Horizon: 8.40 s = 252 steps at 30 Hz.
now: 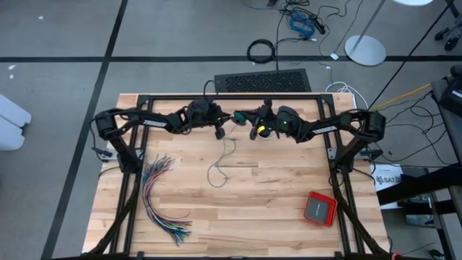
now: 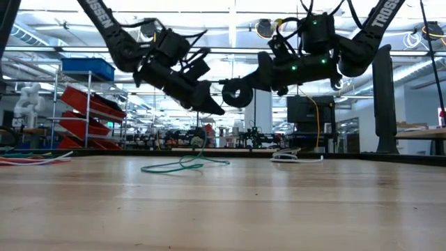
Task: Coil cords
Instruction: Coil the green wire onto the spool
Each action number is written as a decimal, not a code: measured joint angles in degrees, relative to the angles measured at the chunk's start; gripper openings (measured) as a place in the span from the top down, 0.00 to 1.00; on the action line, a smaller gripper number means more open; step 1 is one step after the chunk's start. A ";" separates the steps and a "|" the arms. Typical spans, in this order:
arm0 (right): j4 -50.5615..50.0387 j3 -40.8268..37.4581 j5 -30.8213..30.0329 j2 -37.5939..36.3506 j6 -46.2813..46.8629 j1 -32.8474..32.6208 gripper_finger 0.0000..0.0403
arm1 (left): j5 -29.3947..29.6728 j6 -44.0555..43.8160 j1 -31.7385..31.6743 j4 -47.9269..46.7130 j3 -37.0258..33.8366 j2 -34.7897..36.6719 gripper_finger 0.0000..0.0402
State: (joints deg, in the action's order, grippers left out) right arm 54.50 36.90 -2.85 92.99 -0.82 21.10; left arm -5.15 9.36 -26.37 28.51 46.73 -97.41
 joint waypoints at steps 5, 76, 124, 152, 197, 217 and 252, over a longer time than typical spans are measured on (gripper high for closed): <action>3.11 -0.16 -0.32 0.00 0.13 0.57 1.00 | 1.32 -0.46 0.13 14.11 -7.28 0.00 0.84; 7.16 -0.16 0.00 0.00 2.95 3.20 1.00 | 13.10 -4.66 2.49 14.80 1.79 -15.19 1.00; 3.11 -0.10 1.44 0.00 4.85 2.48 1.00 | 13.55 1.34 -7.37 -9.74 4.39 -0.11 1.00; 21.63 0.64 -11.21 0.02 2.70 3.81 1.00 | 11.32 -7.62 3.39 2.02 13.37 -10.42 1.00; 0.06 2.96 -1.81 5.92 6.38 2.47 1.00 | 17.89 3.59 5.34 -24.03 16.45 3.37 1.00; 0.96 2.48 -6.17 1.17 1.77 0.86 1.00 | 2.91 3.43 -0.02 -16.32 9.28 3.31 0.89; 4.20 2.55 -3.45 -5.73 -0.33 2.83 1.00 | 0.97 -1.42 -3.50 14.67 -5.30 -1.59 0.81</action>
State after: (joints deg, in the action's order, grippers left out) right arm 58.70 39.44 -6.31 87.26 -1.15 23.92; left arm -4.17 7.94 -29.87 43.18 41.43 -99.00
